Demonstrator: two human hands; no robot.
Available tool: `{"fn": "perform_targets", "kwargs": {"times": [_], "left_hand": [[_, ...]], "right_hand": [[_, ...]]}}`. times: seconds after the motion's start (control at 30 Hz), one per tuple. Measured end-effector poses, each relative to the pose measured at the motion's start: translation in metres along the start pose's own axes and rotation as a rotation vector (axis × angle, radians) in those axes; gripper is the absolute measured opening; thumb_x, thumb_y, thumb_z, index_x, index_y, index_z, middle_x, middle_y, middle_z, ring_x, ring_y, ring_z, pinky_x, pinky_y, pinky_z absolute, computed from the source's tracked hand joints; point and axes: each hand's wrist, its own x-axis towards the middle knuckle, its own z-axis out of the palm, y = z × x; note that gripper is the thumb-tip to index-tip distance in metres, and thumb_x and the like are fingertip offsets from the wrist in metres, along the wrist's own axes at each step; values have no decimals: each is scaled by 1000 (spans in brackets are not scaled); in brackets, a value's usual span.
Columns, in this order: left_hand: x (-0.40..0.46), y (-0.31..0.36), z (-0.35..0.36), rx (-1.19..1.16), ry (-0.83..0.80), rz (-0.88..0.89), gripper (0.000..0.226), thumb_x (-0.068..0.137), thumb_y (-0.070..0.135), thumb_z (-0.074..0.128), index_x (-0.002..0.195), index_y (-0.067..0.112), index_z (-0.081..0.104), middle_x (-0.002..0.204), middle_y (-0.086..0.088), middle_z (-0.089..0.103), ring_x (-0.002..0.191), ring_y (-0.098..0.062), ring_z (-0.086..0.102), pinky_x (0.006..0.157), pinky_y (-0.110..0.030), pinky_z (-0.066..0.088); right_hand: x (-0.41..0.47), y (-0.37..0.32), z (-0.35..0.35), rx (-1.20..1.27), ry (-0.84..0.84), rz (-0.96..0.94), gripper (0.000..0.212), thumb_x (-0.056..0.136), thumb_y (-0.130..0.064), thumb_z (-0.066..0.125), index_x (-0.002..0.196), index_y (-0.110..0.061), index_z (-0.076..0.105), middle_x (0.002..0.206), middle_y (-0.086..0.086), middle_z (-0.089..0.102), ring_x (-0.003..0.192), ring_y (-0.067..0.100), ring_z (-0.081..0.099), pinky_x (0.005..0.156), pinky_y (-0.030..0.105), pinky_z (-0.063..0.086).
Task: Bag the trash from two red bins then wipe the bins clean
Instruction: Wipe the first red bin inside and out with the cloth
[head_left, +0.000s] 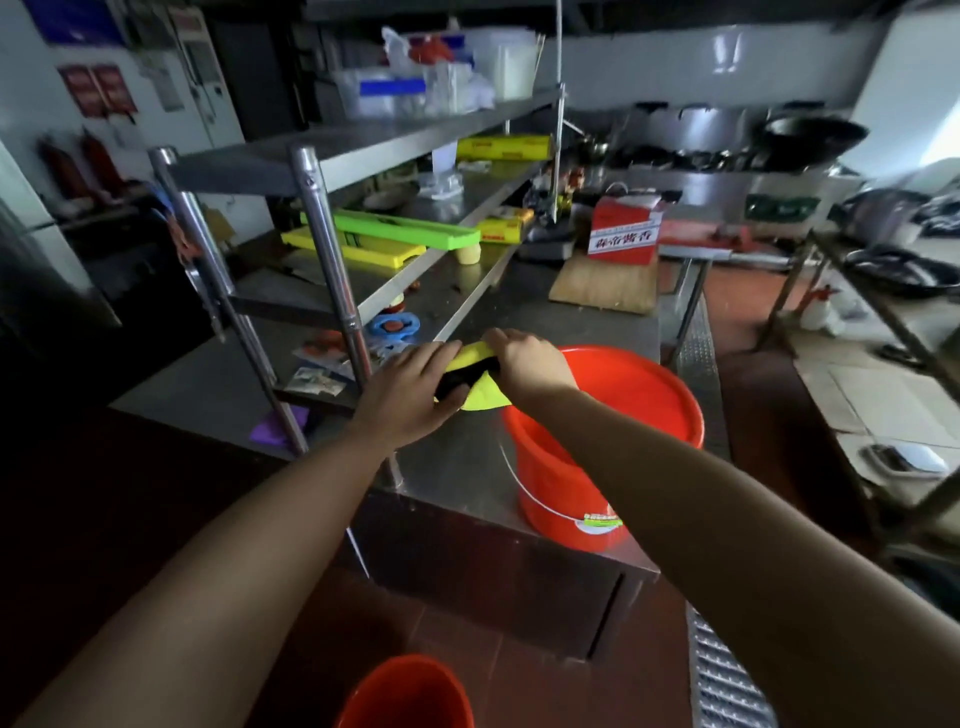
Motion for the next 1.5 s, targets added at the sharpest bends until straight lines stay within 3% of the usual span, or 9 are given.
{"fn": "perform_targets", "kwargs": {"times": [0.27, 0.5, 0.7, 0.87, 0.97, 1.07, 1.17, 1.27, 1.5], "left_hand": [[41, 71, 12, -151, -64, 73, 57, 96, 52, 42, 137, 14, 52, 132, -4, 56, 121, -23, 50, 95, -37, 46], [-1, 129, 80, -334, -579, 45, 59, 86, 25, 54, 145, 19, 44, 150, -1, 39, 139, -18, 29, 116, -32, 21], [-4, 144, 111, -307, -615, 106, 57, 94, 26, 52, 148, 19, 37, 149, -2, 41, 140, -20, 30, 119, -39, 15], [5, 139, 125, -363, -606, 134, 46, 93, 13, 50, 138, 20, 49, 133, -2, 55, 131, -23, 43, 118, -40, 13], [2, 134, 129, -379, -595, 171, 46, 96, 17, 47, 142, 22, 49, 132, -1, 56, 128, -22, 45, 118, -42, 13], [-6, 129, 133, -377, -536, 207, 45, 99, 19, 43, 144, 24, 47, 131, 0, 57, 127, -21, 47, 118, -41, 14], [-9, 125, 136, -441, -437, 164, 51, 92, 9, 48, 143, 19, 48, 127, -4, 61, 125, -23, 49, 119, -39, 16], [-10, 122, 140, -463, -387, 145, 44, 90, 18, 59, 134, 9, 56, 122, -7, 64, 123, -27, 52, 117, -36, 20], [-8, 114, 149, -484, -385, 177, 34, 89, 27, 68, 118, 10, 63, 118, -2, 64, 120, -22, 53, 119, -35, 17]], "right_hand": [[-77, 95, -58, -135, 59, 149, 34, 87, -22, 66, 120, -16, 59, 113, 10, 67, 98, 38, 65, 70, 37, 46], [-194, 136, -6, -227, -244, 253, 50, 92, -26, 57, 141, -31, 52, 131, -2, 64, 116, 27, 62, 87, 36, 50], [-208, 134, 11, -254, -446, 286, 74, 89, -36, 52, 156, -45, 21, 163, -6, 24, 147, 25, 26, 116, 48, 29], [-183, 127, 15, -92, -460, 395, 76, 79, -68, 37, 150, -43, 36, 164, -8, 17, 150, 21, 8, 122, 47, 11], [-162, 129, 21, 49, -357, 494, 80, 80, -82, 23, 123, -33, 69, 154, -9, 41, 146, 16, 24, 120, 43, 18], [-144, 129, 29, 156, -320, 603, 72, 85, -84, 25, 86, -24, 66, 108, 1, 70, 108, 25, 62, 96, 42, 46], [-138, 130, 41, -93, -429, 491, 61, 85, -75, 47, 111, -21, 54, 106, 5, 65, 106, 31, 59, 95, 40, 40], [-140, 132, 48, -171, -473, 376, 90, 75, -83, 54, 143, -26, 38, 127, 4, 63, 124, 31, 52, 108, 46, 27], [-135, 133, 69, -278, -426, 172, 81, 79, -78, 56, 140, -26, 47, 129, 1, 64, 118, 26, 60, 104, 41, 42]]}}
